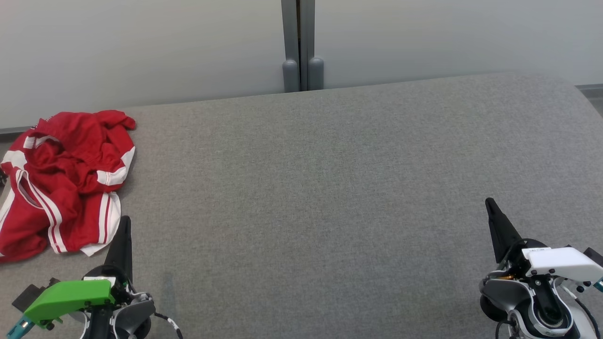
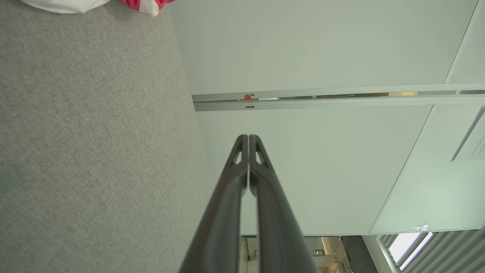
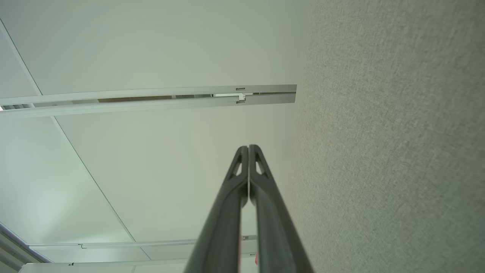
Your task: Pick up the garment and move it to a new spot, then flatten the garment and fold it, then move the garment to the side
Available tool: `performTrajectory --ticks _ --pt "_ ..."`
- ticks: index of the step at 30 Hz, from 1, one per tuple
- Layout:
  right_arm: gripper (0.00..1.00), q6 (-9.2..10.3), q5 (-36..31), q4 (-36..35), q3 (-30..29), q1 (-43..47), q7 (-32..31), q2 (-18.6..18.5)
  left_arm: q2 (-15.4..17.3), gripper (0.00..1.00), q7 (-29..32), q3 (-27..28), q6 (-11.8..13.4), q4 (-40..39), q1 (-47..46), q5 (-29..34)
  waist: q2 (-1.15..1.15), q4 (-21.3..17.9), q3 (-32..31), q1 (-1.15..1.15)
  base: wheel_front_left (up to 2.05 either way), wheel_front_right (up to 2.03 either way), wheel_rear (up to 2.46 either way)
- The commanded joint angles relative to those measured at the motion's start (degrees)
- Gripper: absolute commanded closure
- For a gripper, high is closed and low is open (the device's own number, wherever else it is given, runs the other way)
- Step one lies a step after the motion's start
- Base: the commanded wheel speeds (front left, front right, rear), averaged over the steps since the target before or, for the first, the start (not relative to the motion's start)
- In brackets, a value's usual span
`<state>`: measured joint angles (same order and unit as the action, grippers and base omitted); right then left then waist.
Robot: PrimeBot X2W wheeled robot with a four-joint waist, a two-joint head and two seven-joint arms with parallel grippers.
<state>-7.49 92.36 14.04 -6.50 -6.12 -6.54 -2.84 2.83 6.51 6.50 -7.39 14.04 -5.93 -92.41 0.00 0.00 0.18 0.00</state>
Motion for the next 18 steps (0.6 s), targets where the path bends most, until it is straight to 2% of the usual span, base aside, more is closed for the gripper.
performTrajectory --ticks 1,18 --pt "1.0 -0.02 -0.05 0.04 0.0 -0.37 -0.03 -0.13 0.17 1.0 0.08 0.04 -0.33 0.03 -0.91 0.37 0.0 0.0 0.0 0.0 0.0 0.0 0.0" --pt "1.0 -0.02 -0.05 0.04 0.0 -0.37 -0.03 -0.13 0.17 1.0 0.08 0.04 -0.33 0.03 -0.91 0.37 0.0 0.0 0.0 0.0 0.0 0.0 0.0"
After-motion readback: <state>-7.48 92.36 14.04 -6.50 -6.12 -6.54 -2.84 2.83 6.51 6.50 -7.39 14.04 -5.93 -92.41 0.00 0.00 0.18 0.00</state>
